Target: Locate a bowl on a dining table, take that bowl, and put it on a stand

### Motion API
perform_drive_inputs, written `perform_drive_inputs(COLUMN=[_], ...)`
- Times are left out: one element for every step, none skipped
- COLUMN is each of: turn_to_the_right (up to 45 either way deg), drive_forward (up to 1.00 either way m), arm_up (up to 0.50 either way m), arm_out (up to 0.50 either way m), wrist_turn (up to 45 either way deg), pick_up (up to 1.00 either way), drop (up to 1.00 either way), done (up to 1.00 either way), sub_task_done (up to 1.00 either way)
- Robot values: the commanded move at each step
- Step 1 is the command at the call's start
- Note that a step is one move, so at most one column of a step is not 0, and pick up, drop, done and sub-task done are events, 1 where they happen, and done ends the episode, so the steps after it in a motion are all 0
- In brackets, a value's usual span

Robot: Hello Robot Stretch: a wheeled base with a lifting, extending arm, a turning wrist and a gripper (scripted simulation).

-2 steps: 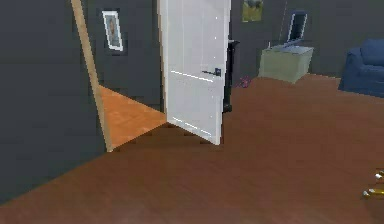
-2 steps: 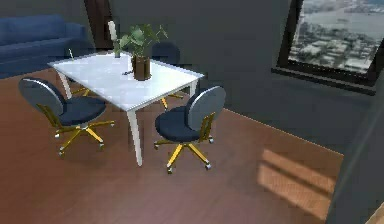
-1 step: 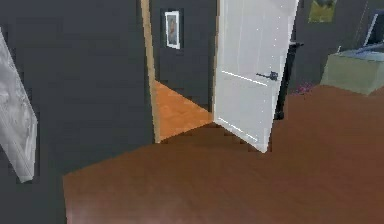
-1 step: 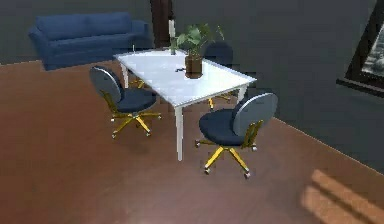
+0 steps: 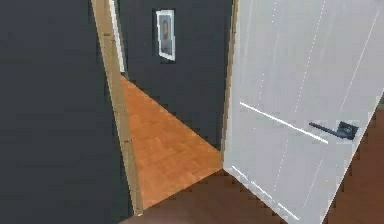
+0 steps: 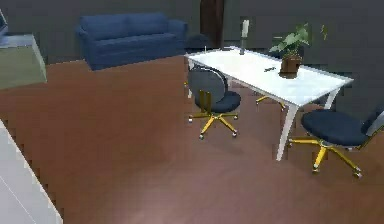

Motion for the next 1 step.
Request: perform_drive_inputs(turn_to_the_right=[0.0], drive_forward=[1.0], arm_up=[0.0], arm_out=[0.0], wrist_turn=[0.0], pick_up=[0.0], drop=[0.0], done=[0.0], sub_task_done=[0.0])
